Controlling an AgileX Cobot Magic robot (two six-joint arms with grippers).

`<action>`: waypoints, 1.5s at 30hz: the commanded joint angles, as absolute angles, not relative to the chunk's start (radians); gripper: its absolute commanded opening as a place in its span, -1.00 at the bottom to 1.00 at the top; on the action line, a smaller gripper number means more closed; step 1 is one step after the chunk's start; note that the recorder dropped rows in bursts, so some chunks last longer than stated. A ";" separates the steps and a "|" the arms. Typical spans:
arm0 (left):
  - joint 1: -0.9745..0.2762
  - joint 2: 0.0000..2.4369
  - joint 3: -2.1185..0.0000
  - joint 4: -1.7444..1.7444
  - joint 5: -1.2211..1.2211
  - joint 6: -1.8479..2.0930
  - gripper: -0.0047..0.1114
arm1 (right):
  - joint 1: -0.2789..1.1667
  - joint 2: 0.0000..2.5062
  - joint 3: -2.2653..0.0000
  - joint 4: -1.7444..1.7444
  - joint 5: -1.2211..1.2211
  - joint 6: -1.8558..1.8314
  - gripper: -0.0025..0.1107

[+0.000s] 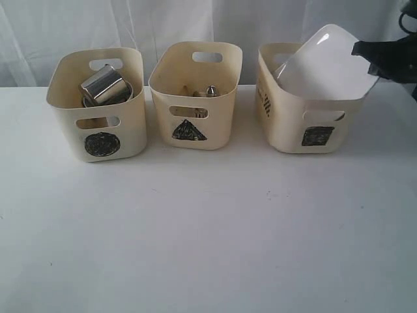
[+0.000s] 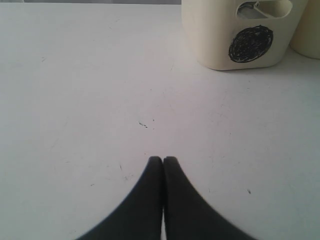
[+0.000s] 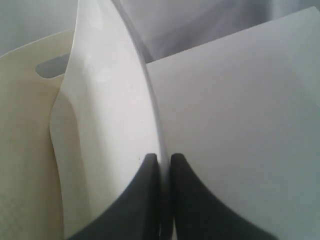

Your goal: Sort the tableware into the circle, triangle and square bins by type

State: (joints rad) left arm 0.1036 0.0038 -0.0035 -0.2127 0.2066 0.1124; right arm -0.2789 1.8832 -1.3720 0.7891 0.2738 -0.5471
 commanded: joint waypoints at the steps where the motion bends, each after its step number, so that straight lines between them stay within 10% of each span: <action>1: 0.097 0.000 0.000 -0.215 0.205 0.111 -0.92 | -0.279 1.831 -1.372 0.577 0.317 -0.331 -0.96; 12: 0.097 0.000 0.000 -0.215 0.205 0.111 -0.92 | -0.279 1.822 -1.372 0.481 0.431 -0.329 -0.90; 24: 0.097 0.000 0.000 -0.215 0.205 0.111 -0.92 | -0.279 1.822 -1.374 0.485 0.467 -0.333 0.13; 39: 0.097 0.000 0.000 -0.215 0.205 0.111 -0.92 | -0.279 1.645 -1.455 0.503 0.449 -0.273 0.04; 45: 0.097 0.000 0.000 -0.215 0.205 0.111 -0.92 | -0.277 1.528 -1.428 0.501 0.469 -0.213 -0.83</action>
State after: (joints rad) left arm 0.1036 0.0038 -0.0035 -0.2127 0.2066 0.1124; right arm -0.2789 1.5836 -1.4516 0.4978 0.4645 -0.2289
